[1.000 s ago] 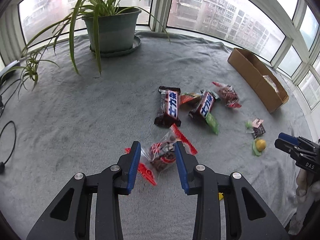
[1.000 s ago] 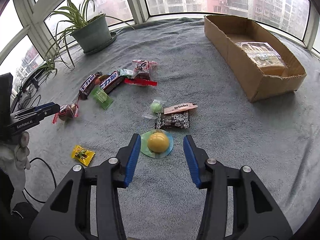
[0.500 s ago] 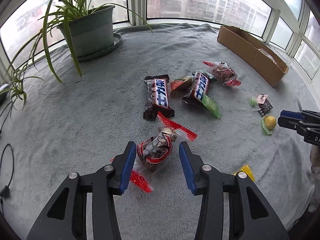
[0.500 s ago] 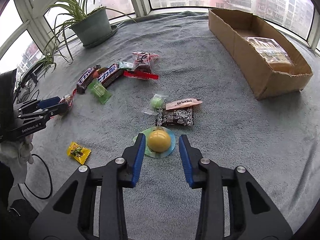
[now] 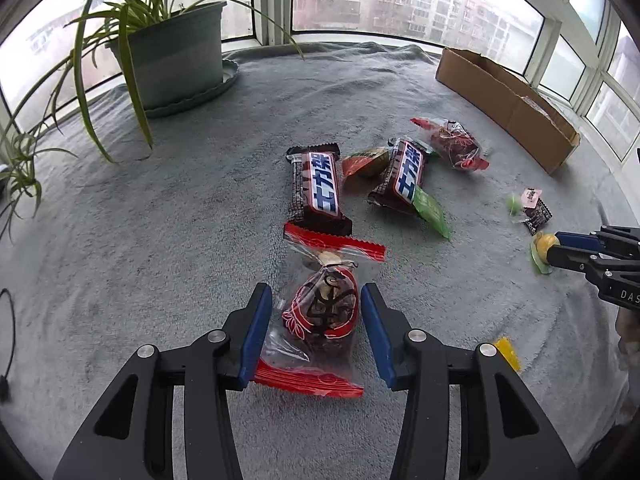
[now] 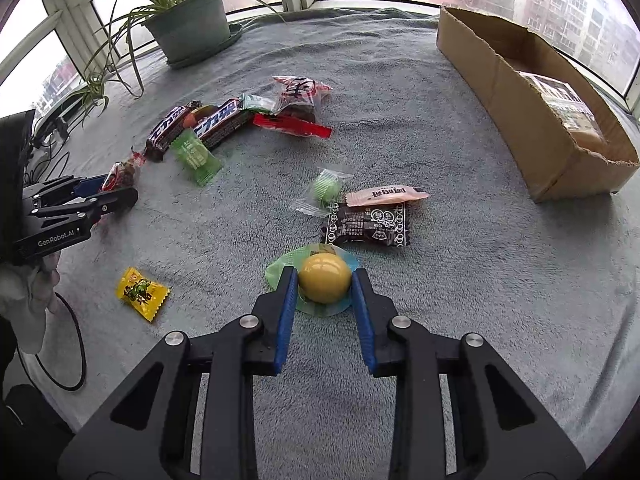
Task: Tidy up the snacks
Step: 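Grasp the yellow ball on green wrapper with the right gripper while the left grasps the red pastry bag, then carry the yellow ball into the box with the right gripper while the left carries the red bag there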
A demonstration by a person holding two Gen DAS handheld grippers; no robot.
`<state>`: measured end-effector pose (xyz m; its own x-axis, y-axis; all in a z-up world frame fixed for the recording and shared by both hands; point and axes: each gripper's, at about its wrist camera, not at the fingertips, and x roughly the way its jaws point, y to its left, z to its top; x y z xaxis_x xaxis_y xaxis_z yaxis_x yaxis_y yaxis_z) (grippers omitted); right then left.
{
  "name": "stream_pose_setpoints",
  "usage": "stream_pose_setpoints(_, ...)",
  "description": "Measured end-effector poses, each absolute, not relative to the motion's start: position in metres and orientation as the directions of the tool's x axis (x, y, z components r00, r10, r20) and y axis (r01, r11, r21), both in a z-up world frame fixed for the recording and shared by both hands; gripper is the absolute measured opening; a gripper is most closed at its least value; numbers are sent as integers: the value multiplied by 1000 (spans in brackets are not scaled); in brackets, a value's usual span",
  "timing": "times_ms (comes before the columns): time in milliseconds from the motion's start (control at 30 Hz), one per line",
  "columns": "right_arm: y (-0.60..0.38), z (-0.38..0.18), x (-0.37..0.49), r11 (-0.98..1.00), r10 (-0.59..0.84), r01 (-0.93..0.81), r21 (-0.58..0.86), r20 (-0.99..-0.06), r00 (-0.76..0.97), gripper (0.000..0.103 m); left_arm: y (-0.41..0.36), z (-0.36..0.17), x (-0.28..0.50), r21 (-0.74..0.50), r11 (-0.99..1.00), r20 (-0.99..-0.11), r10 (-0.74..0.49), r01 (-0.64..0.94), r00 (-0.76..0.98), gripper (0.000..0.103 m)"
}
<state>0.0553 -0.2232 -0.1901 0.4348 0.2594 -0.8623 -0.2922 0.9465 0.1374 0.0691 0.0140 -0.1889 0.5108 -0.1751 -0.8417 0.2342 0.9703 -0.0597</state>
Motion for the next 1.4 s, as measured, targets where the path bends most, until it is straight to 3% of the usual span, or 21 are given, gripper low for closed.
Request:
stream_pose_setpoints(167, -225, -191, 56, 945, 268, -294, 146, -860, 434, 28, 16, -191, 69, -73, 973, -836, -181, 221, 518, 39)
stream_pose_setpoints(733, -247, -157, 53, 950, 291, -253, 183, -811, 507, 28, 21, -166, 63, -145, 968, -797, -236, 204, 555, 38)
stream_pose_setpoints(1400, -336, -88, 87, 985, 174, -115, 131, -712, 680, 28, -48, -104, 102, -159, 918, -710, -362, 363, 604, 38)
